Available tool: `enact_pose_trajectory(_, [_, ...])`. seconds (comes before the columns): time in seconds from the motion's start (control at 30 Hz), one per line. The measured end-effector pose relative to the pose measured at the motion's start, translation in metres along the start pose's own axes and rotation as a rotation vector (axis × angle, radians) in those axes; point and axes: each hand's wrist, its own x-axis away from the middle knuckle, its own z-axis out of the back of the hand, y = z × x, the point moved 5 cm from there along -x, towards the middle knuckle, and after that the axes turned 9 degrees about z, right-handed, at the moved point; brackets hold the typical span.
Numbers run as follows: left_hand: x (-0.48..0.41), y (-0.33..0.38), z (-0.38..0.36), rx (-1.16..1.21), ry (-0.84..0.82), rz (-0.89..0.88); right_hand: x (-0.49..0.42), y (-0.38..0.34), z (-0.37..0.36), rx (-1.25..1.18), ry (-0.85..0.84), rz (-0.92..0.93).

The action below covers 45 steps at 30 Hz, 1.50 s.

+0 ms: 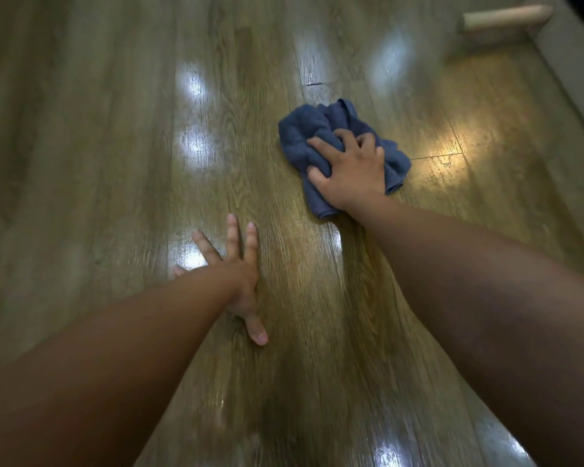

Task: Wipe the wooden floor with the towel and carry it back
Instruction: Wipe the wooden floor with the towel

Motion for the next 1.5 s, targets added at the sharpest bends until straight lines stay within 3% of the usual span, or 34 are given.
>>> enact_pose_trajectory(0.63, [0.004, 0.003, 0.001, 0.090, 0.023, 0.035, 0.004, 0.001, -0.001, 0.012, -0.008, -0.006])
enact_pose_trajectory(0.83, [0.006, 0.002, -0.001, 0.192, 0.033, -0.013, 0.086, -0.018, 0.008, -0.087, 0.083, -0.064])
enact_pose_trajectory(0.9, [0.005, 0.003, 0.009, 0.376, 0.162, -0.058, 0.120, -0.021, 0.013, -0.089, 0.110, -0.067])
enact_pose_trajectory(0.97, [0.008, 0.010, 0.048, 0.542, 0.562, -0.171, 0.129, -0.017, 0.014, -0.093, 0.104, -0.048])
enact_pose_trajectory(1.03, [0.007, 0.022, 0.096, 0.513, 0.923, -0.278, 0.113, -0.006, 0.010, -0.119, 0.081, 0.051])
enact_pose_trajectory(1.07, [-0.001, 0.030, 0.118, 0.505, 0.970, -0.309, 0.100, 0.004, 0.008, -0.128, 0.071, 0.131])
enact_pose_trajectory(1.13, [-0.032, 0.045, 0.147, 0.499, 0.903, -0.295, 0.066, 0.045, 0.008, -0.123, 0.080, 0.210])
enact_pose_trajectory(1.2, [-0.064, 0.052, 0.149, 0.470, 0.842, -0.264, 0.027, 0.104, 0.010, -0.088, 0.126, 0.042])
enact_pose_trajectory(1.3, [-0.084, 0.051, 0.132, 0.382, 0.912, -0.256, -0.016, 0.173, 0.015, -0.048, 0.170, -0.352])
enact_pose_trajectory(1.5, [-0.082, 0.052, 0.137, 0.368, 0.947, -0.252, -0.094, 0.247, 0.021, -0.031, 0.166, -0.633])
